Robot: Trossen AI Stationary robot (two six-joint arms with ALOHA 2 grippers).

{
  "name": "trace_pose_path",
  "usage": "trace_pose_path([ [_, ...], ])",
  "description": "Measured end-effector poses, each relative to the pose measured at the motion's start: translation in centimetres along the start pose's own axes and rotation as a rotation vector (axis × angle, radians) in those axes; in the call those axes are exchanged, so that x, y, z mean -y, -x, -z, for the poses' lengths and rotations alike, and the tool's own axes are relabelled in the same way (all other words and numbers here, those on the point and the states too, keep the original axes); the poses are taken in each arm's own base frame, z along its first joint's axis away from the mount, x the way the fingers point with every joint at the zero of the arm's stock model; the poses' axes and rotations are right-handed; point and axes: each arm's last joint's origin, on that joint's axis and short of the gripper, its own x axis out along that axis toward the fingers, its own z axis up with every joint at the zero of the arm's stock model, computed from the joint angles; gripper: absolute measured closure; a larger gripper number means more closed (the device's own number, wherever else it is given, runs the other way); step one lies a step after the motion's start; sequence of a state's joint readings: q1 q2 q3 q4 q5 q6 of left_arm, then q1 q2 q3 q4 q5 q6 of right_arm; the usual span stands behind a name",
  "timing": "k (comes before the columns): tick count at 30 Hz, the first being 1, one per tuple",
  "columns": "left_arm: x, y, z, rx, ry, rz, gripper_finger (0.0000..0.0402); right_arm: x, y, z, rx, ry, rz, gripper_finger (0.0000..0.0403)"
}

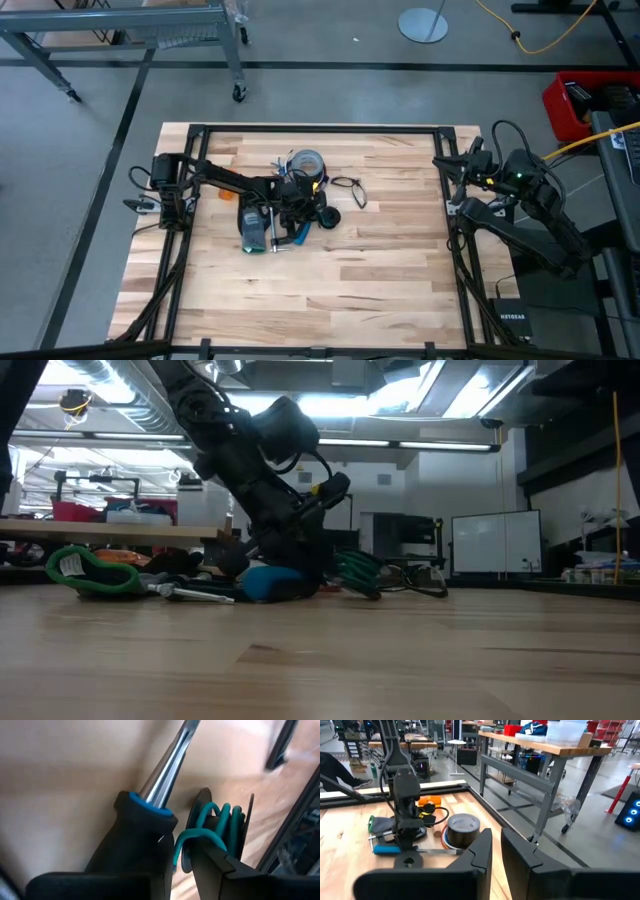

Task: Coil cords
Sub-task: Coil the wire in the cable spool

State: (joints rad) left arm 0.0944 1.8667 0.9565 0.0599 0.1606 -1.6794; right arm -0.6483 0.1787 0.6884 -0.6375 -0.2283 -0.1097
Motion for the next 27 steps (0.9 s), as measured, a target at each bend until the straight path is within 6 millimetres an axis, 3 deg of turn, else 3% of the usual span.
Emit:
trace_pose_path([
  [7,-0.49,0.01,0.37,-0.131,0.077,-0.063,0.0356,-0.05,0.01,0.46,-0.046,-0.01,-0.005,0.0359],
  [15,-0.54,0.08,0.14,-0.15,0.16,-0.08,0.0342,-0.06,0.01,0.52,-0.053,-0.012,-0.006,0.0359],
  [27,-0.58,0.1,0.05,-0.156,0.081,-0.076,0.0339,-0.06,0.01,0.52,-0.053,-0.012,-0.006,0.0359],
])
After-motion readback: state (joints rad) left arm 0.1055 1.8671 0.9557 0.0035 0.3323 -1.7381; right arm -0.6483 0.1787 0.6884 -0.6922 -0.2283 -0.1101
